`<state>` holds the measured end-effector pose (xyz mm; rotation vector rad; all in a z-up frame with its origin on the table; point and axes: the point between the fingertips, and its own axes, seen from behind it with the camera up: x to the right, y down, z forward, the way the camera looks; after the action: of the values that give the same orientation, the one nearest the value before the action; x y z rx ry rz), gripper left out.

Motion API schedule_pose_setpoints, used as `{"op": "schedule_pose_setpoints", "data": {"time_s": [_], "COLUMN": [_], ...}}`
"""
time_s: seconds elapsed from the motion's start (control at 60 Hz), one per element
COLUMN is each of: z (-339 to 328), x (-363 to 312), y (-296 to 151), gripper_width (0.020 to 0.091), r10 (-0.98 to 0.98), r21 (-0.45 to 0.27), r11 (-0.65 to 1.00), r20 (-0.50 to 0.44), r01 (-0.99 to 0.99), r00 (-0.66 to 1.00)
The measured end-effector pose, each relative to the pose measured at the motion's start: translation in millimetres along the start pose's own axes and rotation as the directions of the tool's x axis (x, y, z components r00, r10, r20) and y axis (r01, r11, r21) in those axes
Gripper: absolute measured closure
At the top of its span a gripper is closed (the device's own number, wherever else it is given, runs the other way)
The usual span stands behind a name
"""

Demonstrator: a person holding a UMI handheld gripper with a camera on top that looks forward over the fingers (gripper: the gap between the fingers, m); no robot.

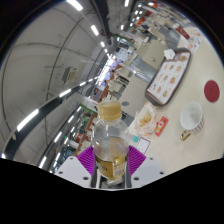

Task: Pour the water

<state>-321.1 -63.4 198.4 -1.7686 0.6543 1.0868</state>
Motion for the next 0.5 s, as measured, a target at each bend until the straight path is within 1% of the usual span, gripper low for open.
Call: {"op": "schedule_pose_setpoints", "data": {"time_s": [0.1,0.167,0.233,0.333,0.35,0.383,0.433,0.45,0.467,0.483,0.5], "z": [14,21,21,27,17,28,26,12,25,11,11], "x": [6,19,30,57,59,65,77,78,81,82,89], "y": [-22,-35,-47,-51,-53,-52,-50,-48,-46,-45,-46], "gripper_width": [0.0719,0.0720,0.0718,0.0722,0.0723,0.0720,0.0721,0.0719,0.0720,0.0720,0.0720], "r10": [0.333,0.515,0.649,0.774,0.791,0.813,0.839,0.847,0.847,0.851,0.854], "r21": [-0.002,0.001,0.003,0.003,-0.001,-0.001,0.007,-0.002,0.003,0.002,0.002], "r11": [0.943,0.855,0.754,0.618,0.596,0.564,0.522,0.509,0.509,0.501,0.499], "r20": [0.070,0.112,0.151,0.170,0.170,0.174,0.177,0.182,0.177,0.177,0.172], "r01": [-0.333,-0.518,-0.656,-0.786,-0.803,-0.826,-0.853,-0.861,-0.861,-0.865,-0.867], "r00": [0.940,0.850,0.746,0.609,0.588,0.555,0.515,0.500,0.502,0.494,0.492]}}
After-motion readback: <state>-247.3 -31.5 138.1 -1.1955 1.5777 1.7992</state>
